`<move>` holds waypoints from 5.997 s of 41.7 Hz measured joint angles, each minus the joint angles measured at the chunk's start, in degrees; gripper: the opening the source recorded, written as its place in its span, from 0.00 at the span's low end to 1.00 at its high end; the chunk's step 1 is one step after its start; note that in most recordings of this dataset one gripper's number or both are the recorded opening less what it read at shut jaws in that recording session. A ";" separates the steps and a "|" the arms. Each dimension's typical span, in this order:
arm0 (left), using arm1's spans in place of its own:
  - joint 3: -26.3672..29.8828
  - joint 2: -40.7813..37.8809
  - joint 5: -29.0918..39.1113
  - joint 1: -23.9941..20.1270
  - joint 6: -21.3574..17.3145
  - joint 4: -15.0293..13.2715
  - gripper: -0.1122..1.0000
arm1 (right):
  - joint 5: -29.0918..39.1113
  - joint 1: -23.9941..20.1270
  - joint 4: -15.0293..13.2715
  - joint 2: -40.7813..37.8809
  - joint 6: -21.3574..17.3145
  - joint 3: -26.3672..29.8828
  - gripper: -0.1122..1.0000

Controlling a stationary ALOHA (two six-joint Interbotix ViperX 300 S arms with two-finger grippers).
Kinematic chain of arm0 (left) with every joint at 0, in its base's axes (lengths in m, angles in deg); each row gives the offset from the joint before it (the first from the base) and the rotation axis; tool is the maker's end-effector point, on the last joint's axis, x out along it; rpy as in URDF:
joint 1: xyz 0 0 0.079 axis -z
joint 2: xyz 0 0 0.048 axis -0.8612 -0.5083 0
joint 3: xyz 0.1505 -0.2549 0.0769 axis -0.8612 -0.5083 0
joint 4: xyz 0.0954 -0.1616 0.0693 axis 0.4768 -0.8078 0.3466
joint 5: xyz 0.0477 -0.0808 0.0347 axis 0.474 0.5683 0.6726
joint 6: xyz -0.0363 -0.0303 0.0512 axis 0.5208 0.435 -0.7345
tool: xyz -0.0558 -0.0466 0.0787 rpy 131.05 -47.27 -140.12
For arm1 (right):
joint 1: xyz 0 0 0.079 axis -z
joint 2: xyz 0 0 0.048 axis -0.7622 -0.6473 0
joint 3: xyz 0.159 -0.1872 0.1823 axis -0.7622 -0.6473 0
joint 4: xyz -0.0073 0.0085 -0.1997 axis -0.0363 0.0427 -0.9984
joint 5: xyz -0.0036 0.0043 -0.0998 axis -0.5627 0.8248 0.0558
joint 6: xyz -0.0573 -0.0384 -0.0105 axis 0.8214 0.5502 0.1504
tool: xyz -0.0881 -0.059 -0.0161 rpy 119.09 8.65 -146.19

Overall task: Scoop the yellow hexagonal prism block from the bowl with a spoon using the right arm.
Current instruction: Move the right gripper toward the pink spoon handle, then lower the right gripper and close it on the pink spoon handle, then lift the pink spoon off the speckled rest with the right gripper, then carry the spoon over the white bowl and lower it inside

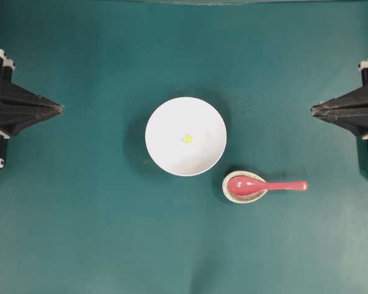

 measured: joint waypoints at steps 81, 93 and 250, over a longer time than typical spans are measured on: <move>0.00 -0.35 2.90 0.18 0.09 0.35 0.10 | -43.86 -20.57 21.53 -44.65 -0.44 -10.28 0.57; 0.00 -0.35 2.99 0.18 0.00 0.35 0.10 | -53.44 -28.74 30.32 -56.43 -0.44 -9.76 0.57; 0.00 -0.44 3.96 -0.26 -0.53 0.44 0.10 | 40.61 9.93 29.62 -40.17 19.34 26.02 0.30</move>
